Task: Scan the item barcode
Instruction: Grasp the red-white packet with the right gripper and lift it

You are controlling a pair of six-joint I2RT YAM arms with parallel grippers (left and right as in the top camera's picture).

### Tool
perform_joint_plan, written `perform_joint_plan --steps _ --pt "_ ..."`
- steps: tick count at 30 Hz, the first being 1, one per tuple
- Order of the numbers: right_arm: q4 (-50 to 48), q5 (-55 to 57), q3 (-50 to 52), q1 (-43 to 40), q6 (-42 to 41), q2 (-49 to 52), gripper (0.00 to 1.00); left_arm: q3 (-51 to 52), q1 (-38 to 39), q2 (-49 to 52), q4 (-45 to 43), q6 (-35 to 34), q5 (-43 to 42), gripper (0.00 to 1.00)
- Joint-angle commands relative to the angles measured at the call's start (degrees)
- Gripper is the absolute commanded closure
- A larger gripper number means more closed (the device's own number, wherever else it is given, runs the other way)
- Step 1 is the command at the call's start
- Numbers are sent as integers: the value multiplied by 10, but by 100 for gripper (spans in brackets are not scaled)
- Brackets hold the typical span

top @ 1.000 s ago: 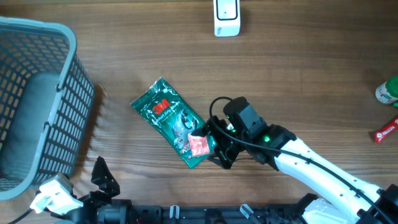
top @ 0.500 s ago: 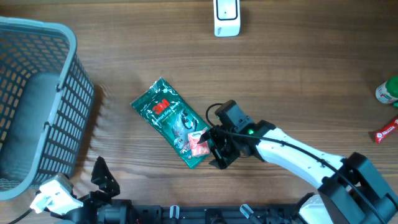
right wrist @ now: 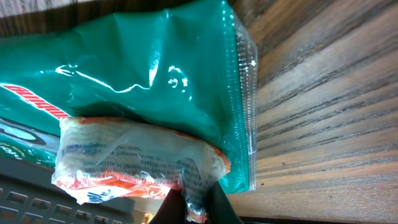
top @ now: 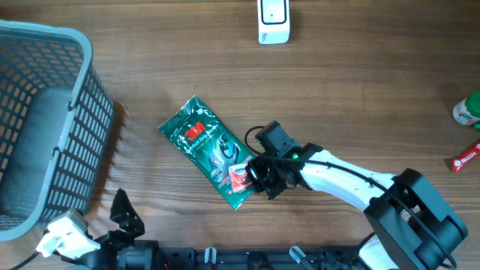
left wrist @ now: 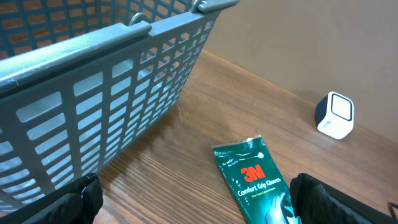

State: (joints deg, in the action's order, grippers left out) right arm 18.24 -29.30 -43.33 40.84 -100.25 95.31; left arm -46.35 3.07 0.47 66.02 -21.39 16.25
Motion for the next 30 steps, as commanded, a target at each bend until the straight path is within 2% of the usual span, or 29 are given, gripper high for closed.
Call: perform_joint_plan --steps 1,4,9,15,18,24,30 --pt "6 23 7 0 30 18 96 0 3 -2 -2 -3 3 0" --pt "-12 -74 6 -16 112 9 95 0 3 -2 -2 -3 3 0" --pt "-13 -291 6 -64 303 5 96 0 3 -2 -2 -3 3 0" --pt "-13 -463 7 -68 444 5 96 0 3 -2 -2 -3 3 0" --pt "-13 -554 7 -68 430 5 96 0 3 -2 -2 -3 3 0" --pt "-18 -637 7 -69 356 5 96 0 3 -2 -2 -3 3 0" --pt "-19 -637 7 -68 293 5 96 0 3 -2 -2 -3 3 0"
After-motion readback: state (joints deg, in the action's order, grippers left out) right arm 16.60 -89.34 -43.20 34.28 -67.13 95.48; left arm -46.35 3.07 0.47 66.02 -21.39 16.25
